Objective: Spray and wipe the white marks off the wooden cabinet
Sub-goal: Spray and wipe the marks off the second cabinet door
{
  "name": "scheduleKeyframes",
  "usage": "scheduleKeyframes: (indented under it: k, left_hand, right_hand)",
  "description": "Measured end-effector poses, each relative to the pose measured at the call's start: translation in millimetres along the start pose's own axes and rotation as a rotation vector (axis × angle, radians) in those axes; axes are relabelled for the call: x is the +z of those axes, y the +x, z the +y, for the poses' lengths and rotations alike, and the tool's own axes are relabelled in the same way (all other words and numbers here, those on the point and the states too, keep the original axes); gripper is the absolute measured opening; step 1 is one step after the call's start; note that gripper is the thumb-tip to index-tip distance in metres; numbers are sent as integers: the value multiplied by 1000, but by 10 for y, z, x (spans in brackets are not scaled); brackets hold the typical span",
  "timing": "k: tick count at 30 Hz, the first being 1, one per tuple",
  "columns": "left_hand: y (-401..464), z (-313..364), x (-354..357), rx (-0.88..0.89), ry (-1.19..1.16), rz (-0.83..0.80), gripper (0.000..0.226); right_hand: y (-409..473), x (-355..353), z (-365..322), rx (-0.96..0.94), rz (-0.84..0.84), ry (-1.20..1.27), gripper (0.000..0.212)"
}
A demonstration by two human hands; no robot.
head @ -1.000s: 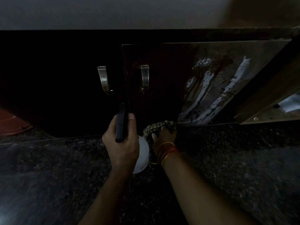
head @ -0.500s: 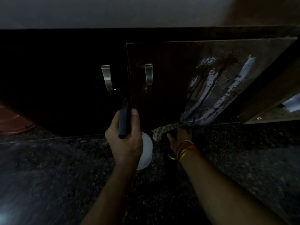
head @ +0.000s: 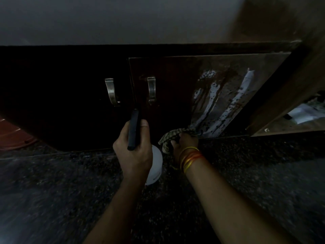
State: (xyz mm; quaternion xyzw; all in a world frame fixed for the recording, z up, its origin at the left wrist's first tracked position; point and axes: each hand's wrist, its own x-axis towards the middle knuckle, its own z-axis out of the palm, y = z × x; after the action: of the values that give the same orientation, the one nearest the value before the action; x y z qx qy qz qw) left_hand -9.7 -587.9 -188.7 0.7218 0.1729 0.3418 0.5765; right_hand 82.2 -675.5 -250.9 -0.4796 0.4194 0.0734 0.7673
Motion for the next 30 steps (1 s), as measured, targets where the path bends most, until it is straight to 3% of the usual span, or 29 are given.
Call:
scheduleKeyframes:
  k: [4,7,10,15,20,30]
  left_hand:
    - [-2,134,2,7,22,5,17]
    - [-72,226,-32,45,48,-10,16]
    - [-113,289,-60,39,23,-27,14]
    - [-95,305,-19,55,30,-24,14]
    - [-109,383,54,58,27,-10,15]
    - [-148,400,58,71,22,-25,14]
  right_hand:
    - [-205,61,-216,-179,-58,-47,27]
    - [-269,98,-232,-391,19,-96,38]
    - [94,45,-70,-472,81,-153,50]
    - [-383,77,-405,-572,135,-265,28]
    - [-750,68,-703,-860,137,-412,31]
    - [-666,-85,-590,-904,60,-589,28]
